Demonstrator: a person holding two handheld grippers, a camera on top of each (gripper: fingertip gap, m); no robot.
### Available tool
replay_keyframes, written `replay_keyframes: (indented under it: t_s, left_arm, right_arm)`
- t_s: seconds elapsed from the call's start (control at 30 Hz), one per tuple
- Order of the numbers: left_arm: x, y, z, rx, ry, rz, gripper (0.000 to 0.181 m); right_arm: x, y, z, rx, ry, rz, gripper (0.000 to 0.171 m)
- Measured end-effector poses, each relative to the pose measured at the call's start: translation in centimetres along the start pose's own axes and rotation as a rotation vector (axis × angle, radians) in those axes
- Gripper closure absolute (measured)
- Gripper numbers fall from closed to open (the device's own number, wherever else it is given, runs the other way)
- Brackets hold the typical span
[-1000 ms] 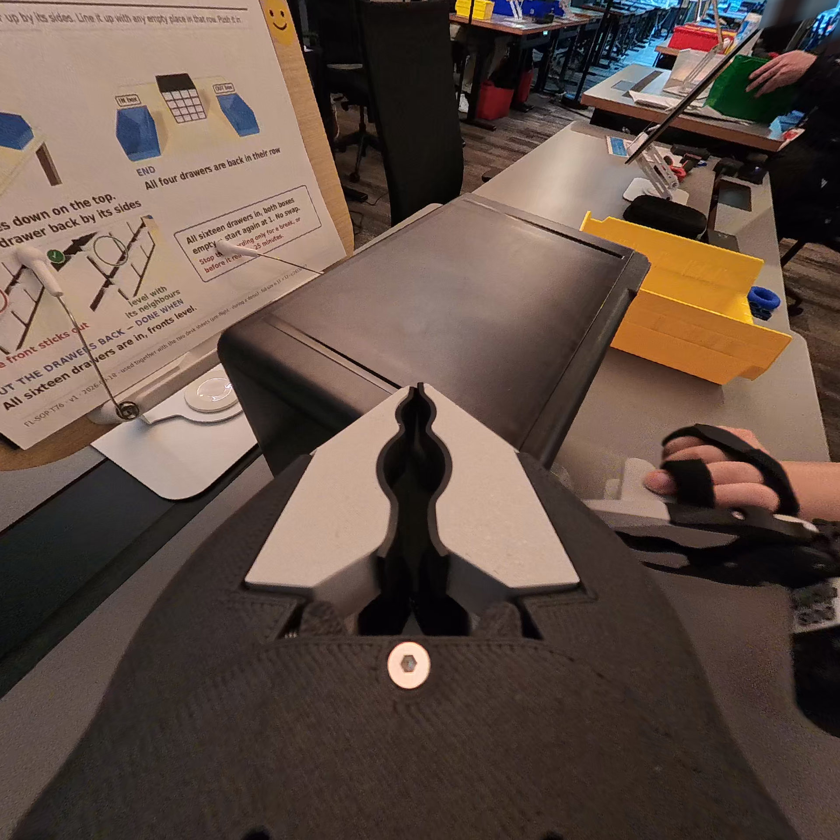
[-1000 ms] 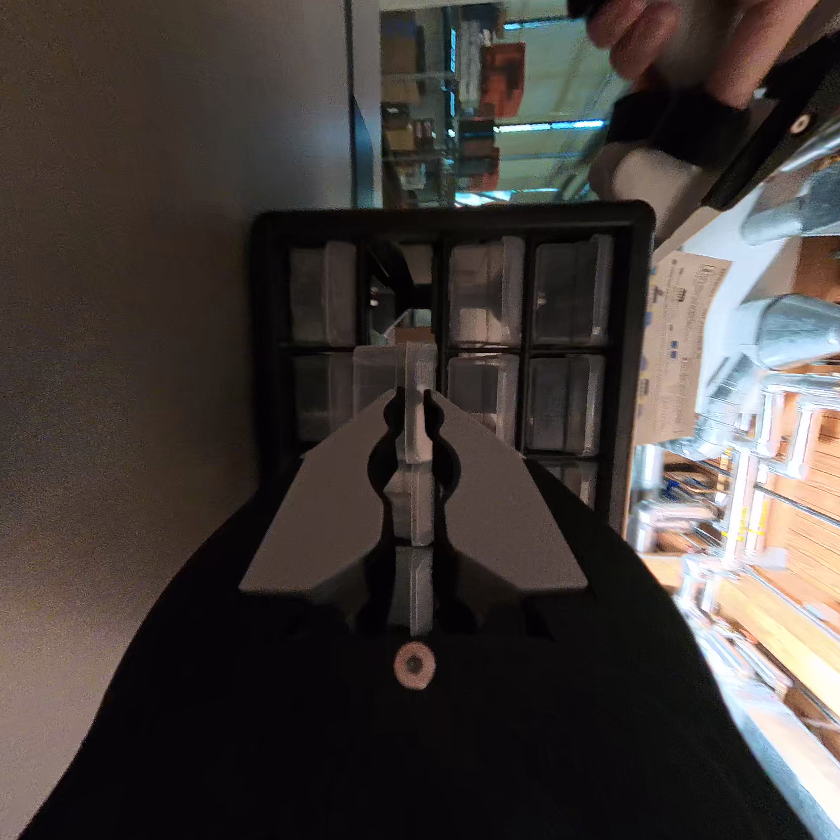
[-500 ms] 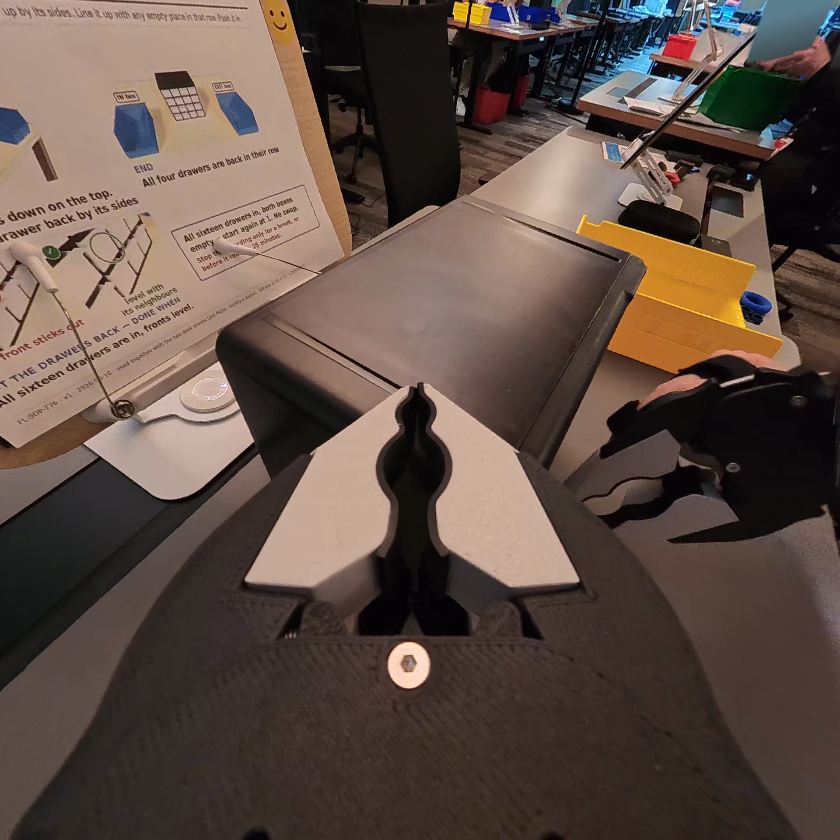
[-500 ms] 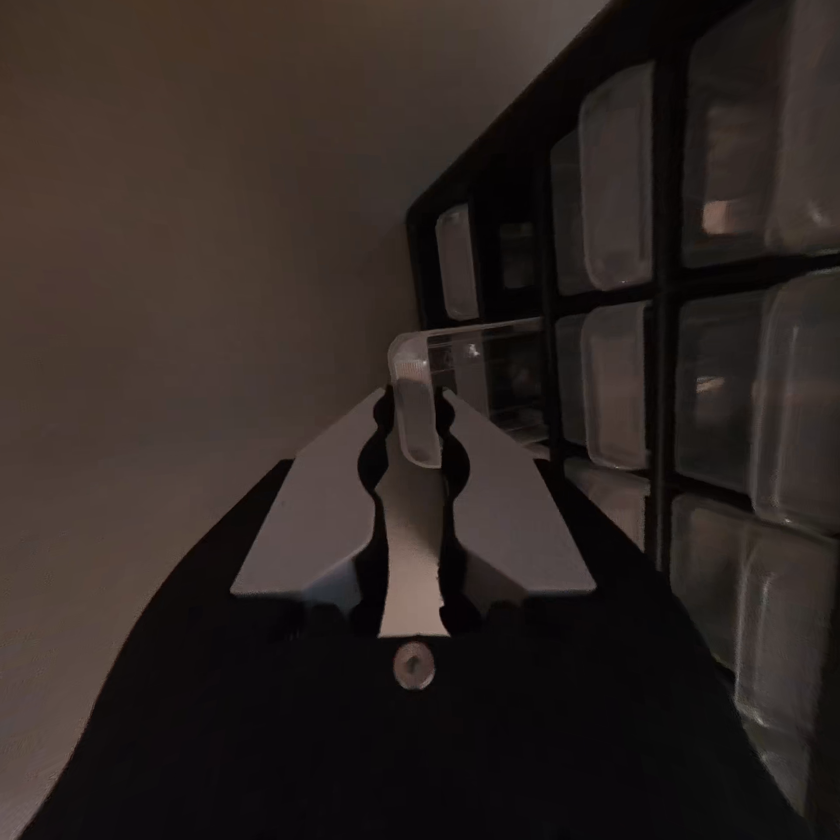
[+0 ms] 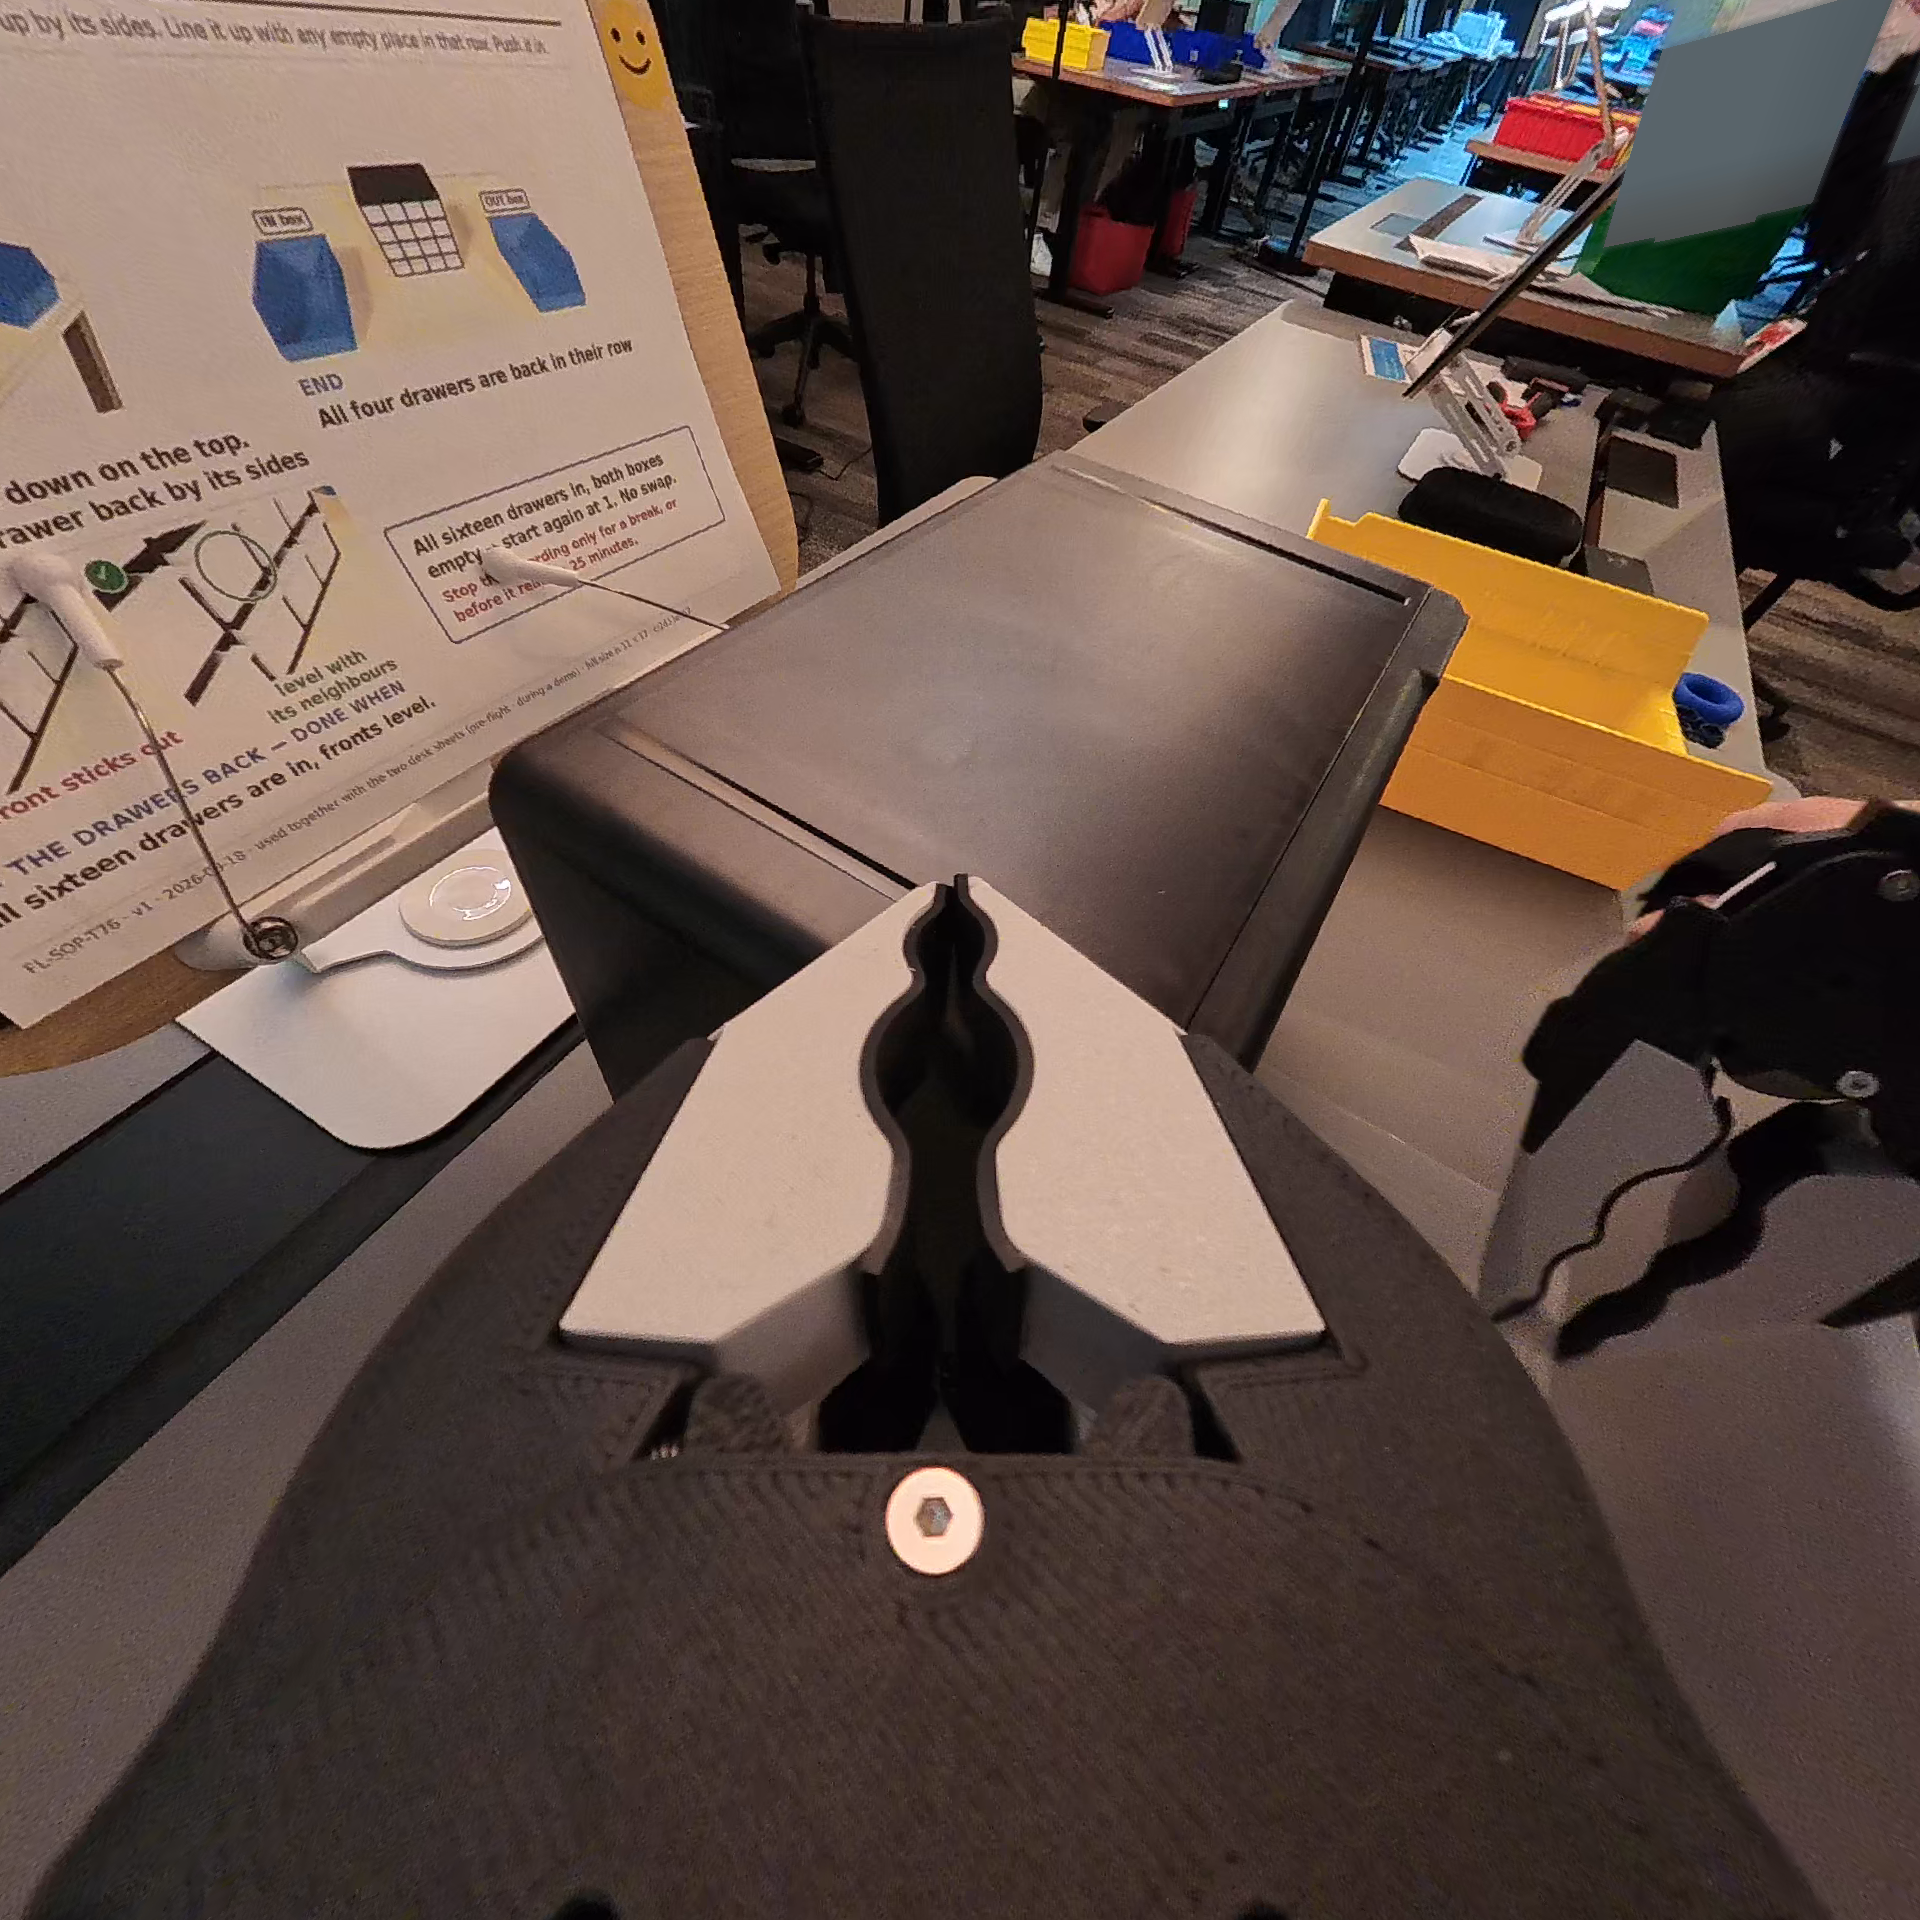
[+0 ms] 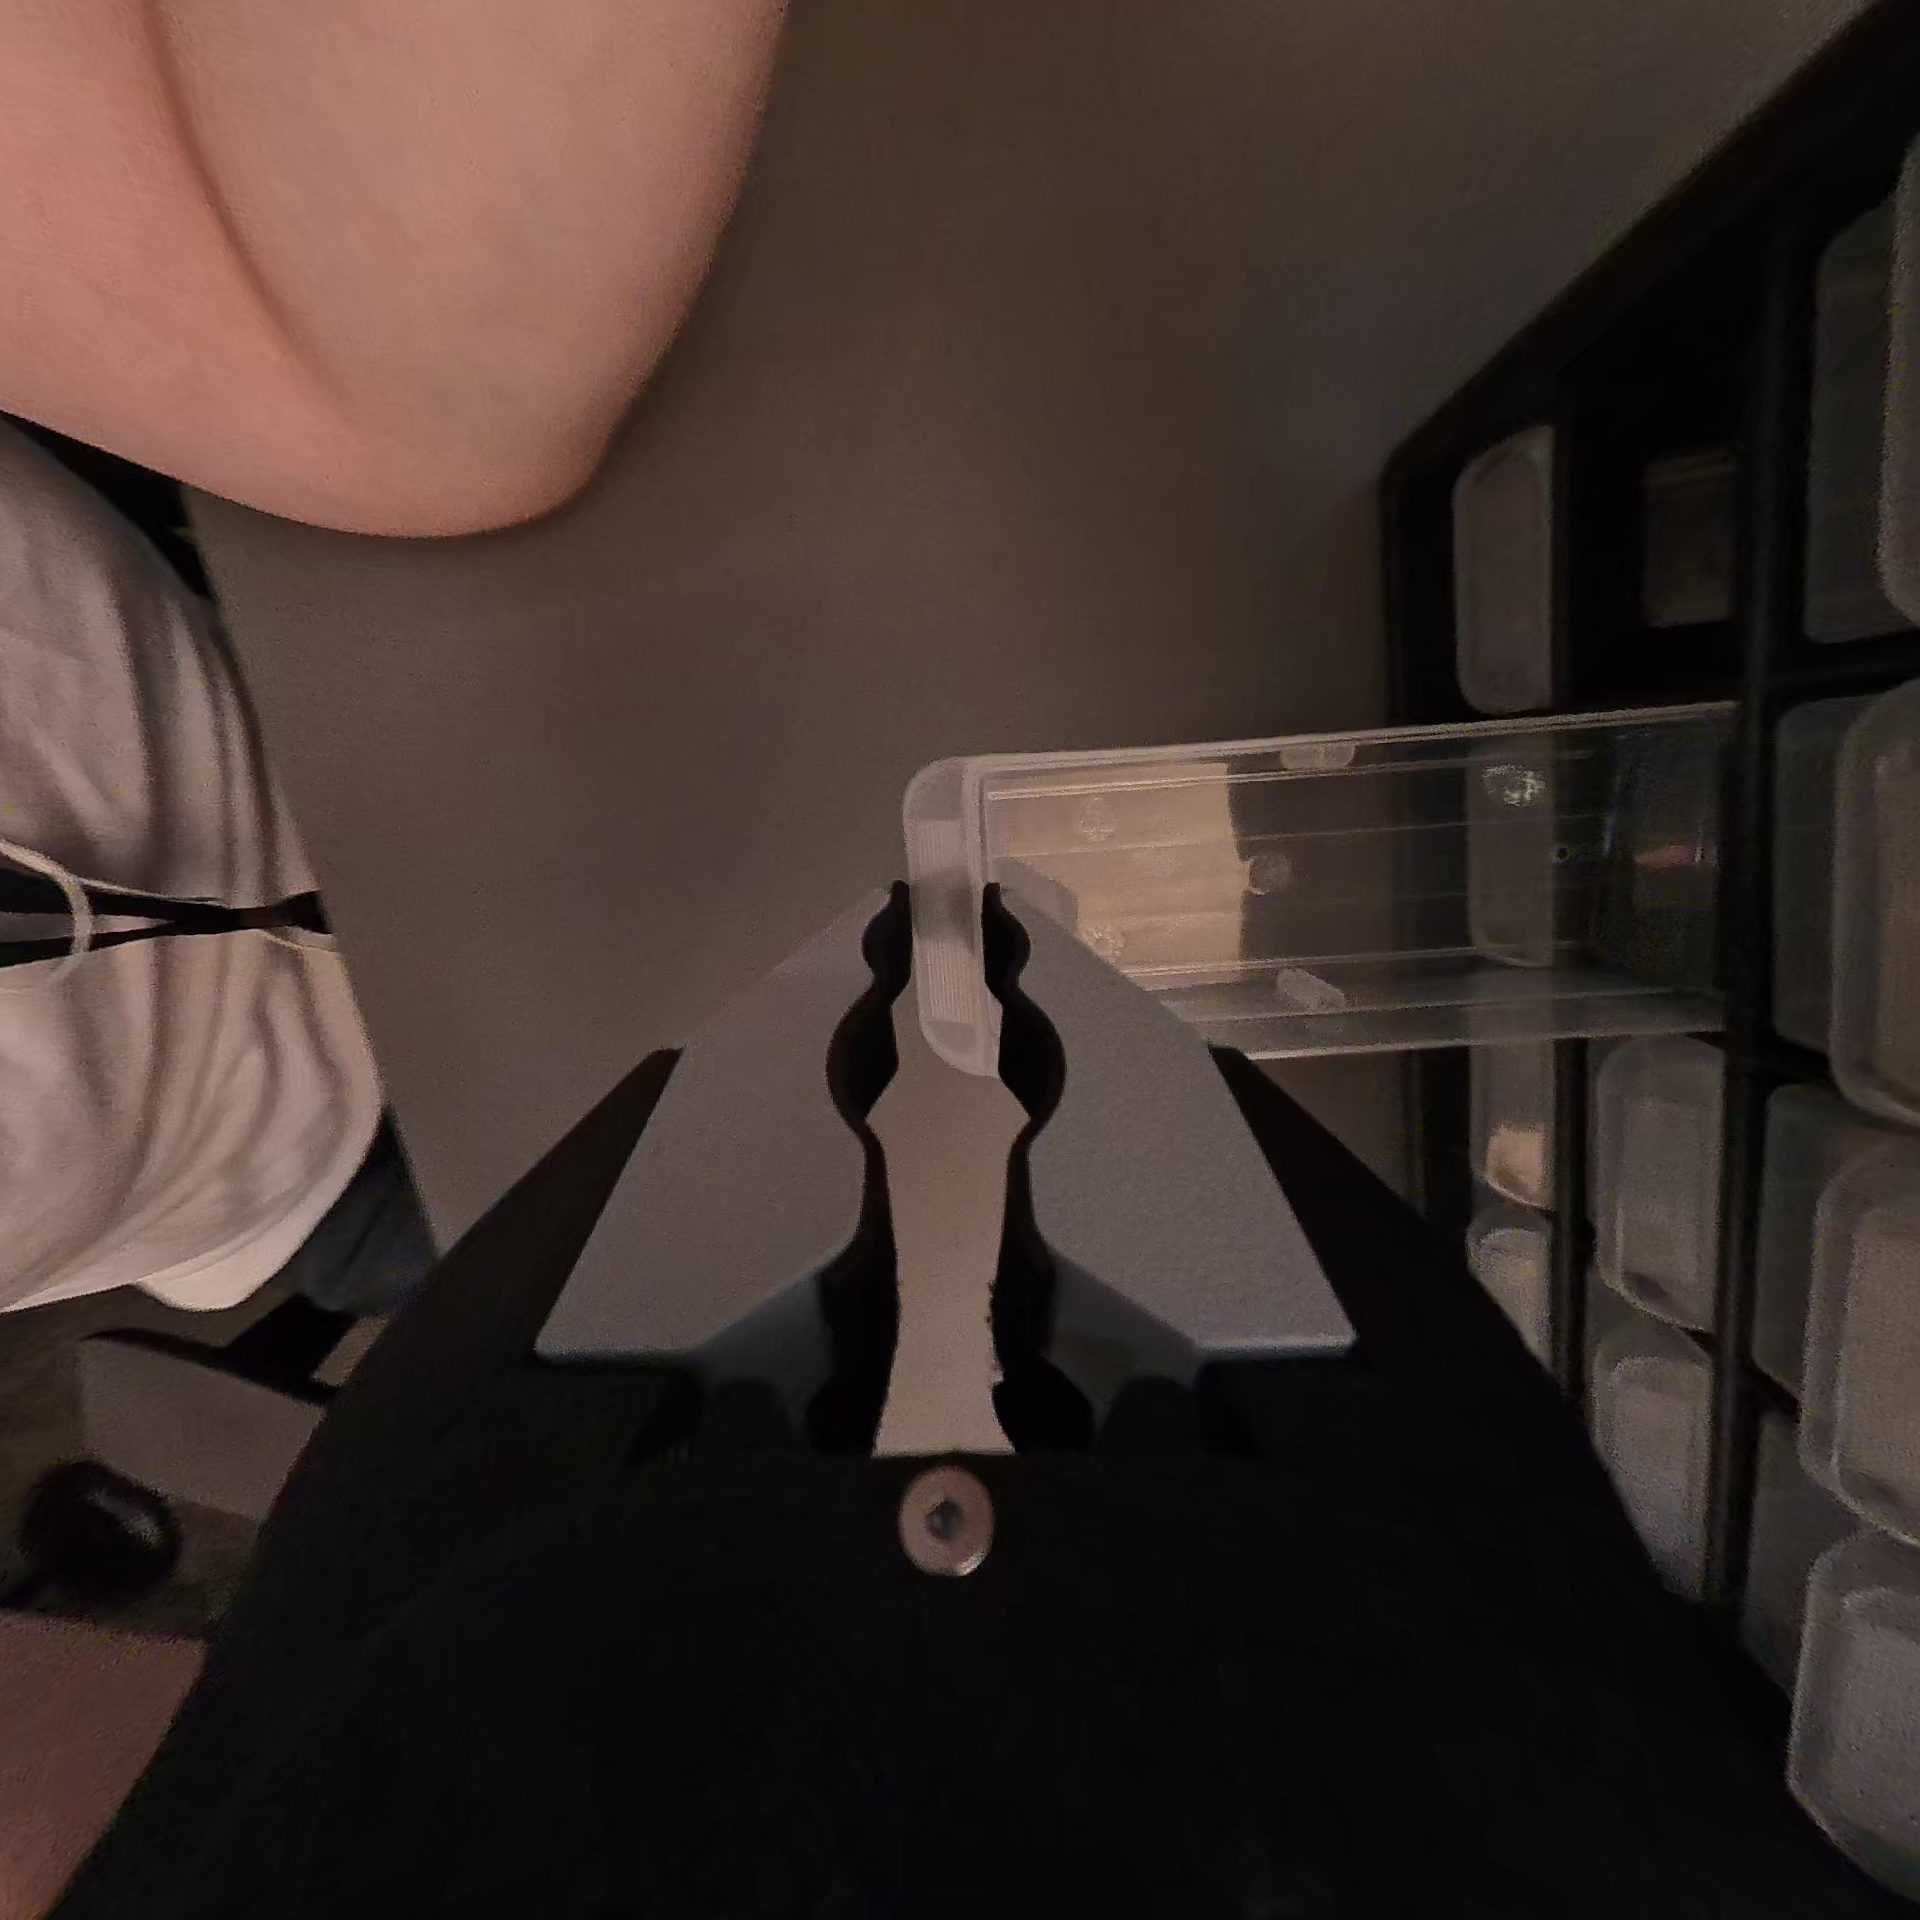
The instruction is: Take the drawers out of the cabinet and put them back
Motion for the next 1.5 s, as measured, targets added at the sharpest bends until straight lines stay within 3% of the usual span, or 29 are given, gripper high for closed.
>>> replay_keyframes:
  t_s: [0.3,0.4,0.53,0.63,0.77,0.9,1.17,1.37,1.5]
  left_arm:
    - [0.0,0.0,0.0,-0.005,0.003,-0.007,0.181]
    - [0.0,0.0,0.0,-0.001,0.001,-0.001,0.181]
    - [0.0,0.0,0.0,-0.003,0.004,-0.009,0.181]
    - [0.0,0.0,0.0,-0.004,0.004,-0.011,0.181]
    - [0.0,0.0,0.0,-0.002,0.004,-0.01,0.181]
    - [0.0,0.0,0.0,-0.008,0.012,-0.024,0.181]
    - [0.0,0.0,0.0,-0.009,0.015,-0.028,0.181]
    - [0.0,0.0,-0.1,-0.011,0.016,-0.029,0.181]
    - [0.0,0.0,0.0,-0.009,0.012,-0.025,0.181]
  right_arm:
    - [2.2,3.4,1.4,-0.09,-0.122,-0.152,0.16]
    - [5.8,5.2,4.5,-0.172,-0.269,-0.048,0.16]
    - [15.7,2.2,14.8,-0.49,-0.437,0.463,0.16]
    - [18.5,-1.2,24.1,-0.771,-0.508,0.422,0.16]
    - [13.9,-6.3,35.4,-1.059,-0.291,0.418,0.16]
    - [8.6,-9.3,39.3,-1.148,-0.243,0.339,0.16]
    - [2.8,-13.6,40.7,-1.107,-0.042,0.275,0.16]
    - [2.2,-15.1,40.3,-1.05,0.007,0.294,0.159]
    - [4.2,-14.7,39.5,-1.034,-0.104,0.318,0.153]
Point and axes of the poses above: each gripper's, where its closed fingertips meet, x back along the fingers, z out of its underside, y = z × x across the jaws, the point moved 4 cm from there along x, back along the fingers, and after that the axes turned 10 degrees about y, right-handed, at the moved point
